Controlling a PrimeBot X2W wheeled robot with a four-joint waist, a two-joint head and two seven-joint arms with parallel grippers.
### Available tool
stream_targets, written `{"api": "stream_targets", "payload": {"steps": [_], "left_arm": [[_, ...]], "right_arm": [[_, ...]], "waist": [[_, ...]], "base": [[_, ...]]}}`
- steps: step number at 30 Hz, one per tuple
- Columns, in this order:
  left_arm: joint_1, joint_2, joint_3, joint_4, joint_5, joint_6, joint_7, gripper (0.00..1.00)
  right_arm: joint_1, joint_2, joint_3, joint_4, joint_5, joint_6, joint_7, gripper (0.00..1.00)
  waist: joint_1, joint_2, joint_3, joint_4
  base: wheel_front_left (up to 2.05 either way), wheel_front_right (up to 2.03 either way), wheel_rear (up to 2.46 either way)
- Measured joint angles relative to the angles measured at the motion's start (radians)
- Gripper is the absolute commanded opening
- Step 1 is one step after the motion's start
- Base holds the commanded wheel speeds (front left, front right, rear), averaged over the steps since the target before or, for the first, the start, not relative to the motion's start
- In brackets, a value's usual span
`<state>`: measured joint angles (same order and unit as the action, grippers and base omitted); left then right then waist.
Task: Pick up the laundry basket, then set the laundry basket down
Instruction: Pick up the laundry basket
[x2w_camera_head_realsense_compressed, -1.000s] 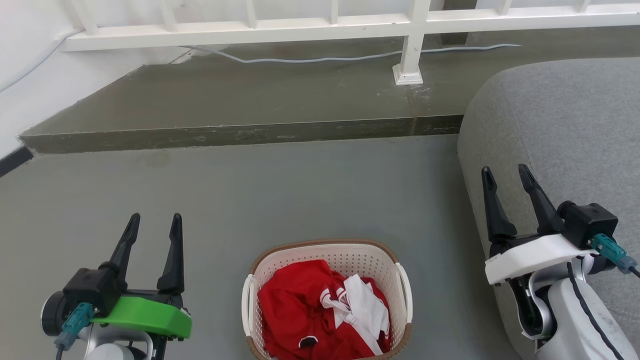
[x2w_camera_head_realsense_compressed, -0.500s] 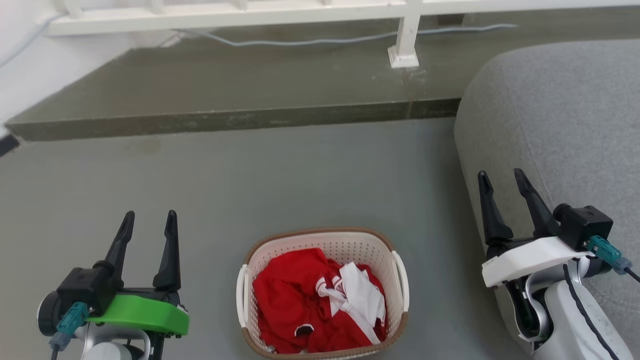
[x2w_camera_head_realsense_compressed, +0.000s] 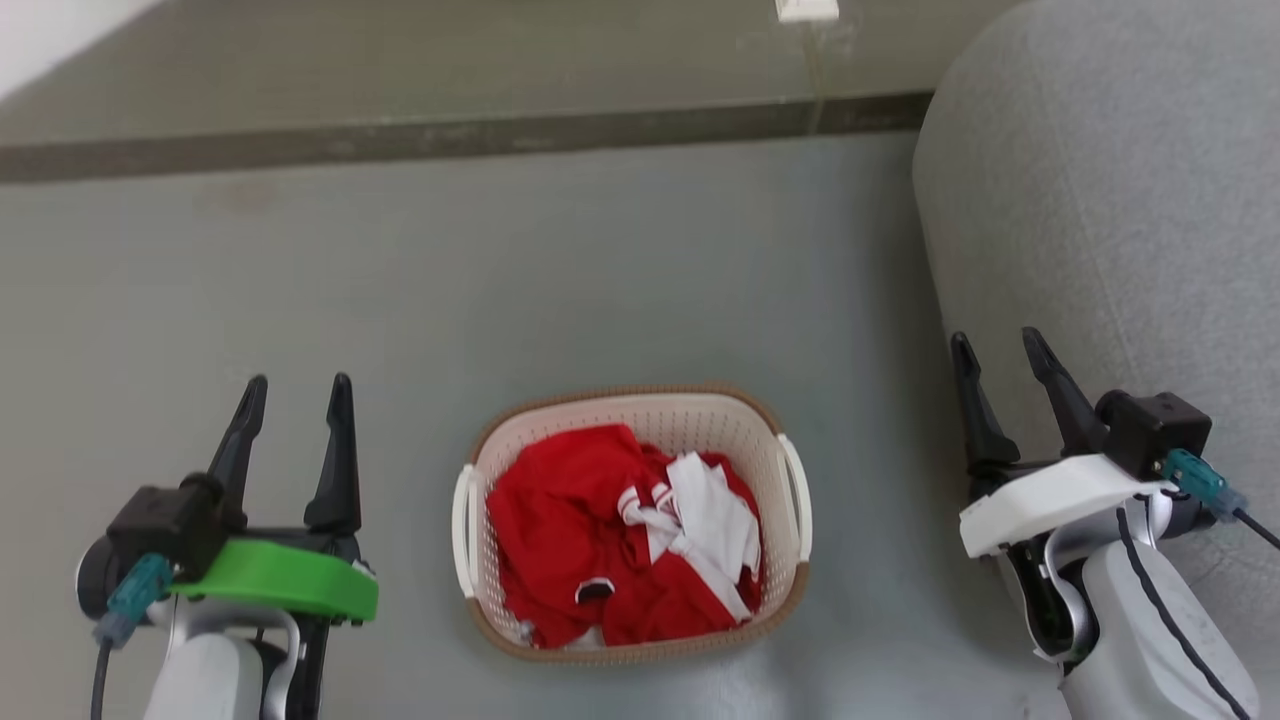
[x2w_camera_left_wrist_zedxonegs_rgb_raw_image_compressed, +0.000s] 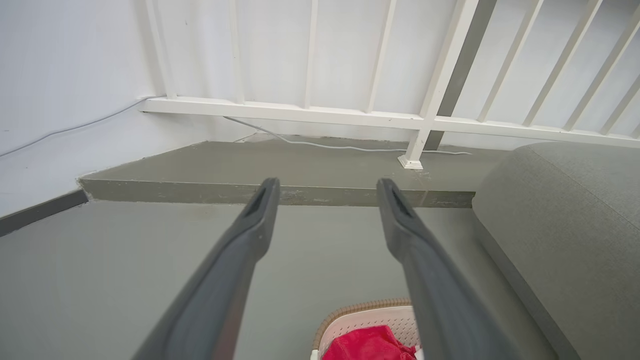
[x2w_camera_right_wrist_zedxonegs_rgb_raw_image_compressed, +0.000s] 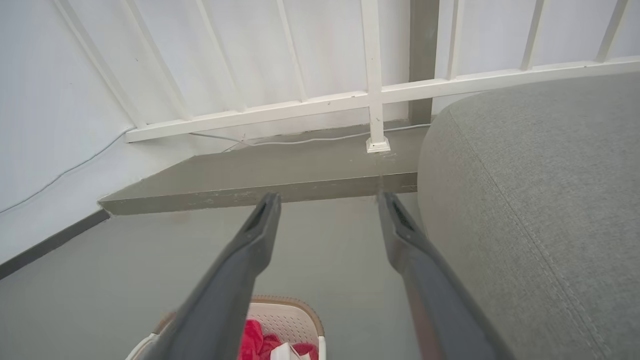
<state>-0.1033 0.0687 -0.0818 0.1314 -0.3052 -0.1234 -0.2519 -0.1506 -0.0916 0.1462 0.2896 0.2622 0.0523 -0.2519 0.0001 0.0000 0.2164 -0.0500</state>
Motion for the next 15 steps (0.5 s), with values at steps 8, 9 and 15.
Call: {"api": "stream_targets", "payload": {"steps": [8, 9, 15], "left_arm": [[-0.081, 0.001, -0.026, 0.081, -0.013, -0.001, 0.0, 1.0], [-0.09, 0.002, -0.034, 0.095, -0.023, -0.001, 0.0, 1.0], [-0.157, 0.007, -0.107, 0.194, -0.071, -0.001, 0.0, 1.0]], "right_arm": [[-0.063, 0.004, 0.011, 0.097, -0.008, 0.009, 0.0, 1.0], [-0.071, 0.005, 0.013, 0.112, -0.007, 0.009, 0.0, 1.0], [-0.13, 0.014, 0.038, 0.204, -0.007, 0.021, 0.0, 1.0]], "waist": [[0.0, 0.0, 0.104, -0.001], [0.0001, 0.0, 0.118, 0.0], [0.0, 0.0, 0.199, 0.002]], "base": [[0.0, 0.0, 0.0], [0.0, 0.0, 0.0], [0.0, 0.0, 0.0]]}}
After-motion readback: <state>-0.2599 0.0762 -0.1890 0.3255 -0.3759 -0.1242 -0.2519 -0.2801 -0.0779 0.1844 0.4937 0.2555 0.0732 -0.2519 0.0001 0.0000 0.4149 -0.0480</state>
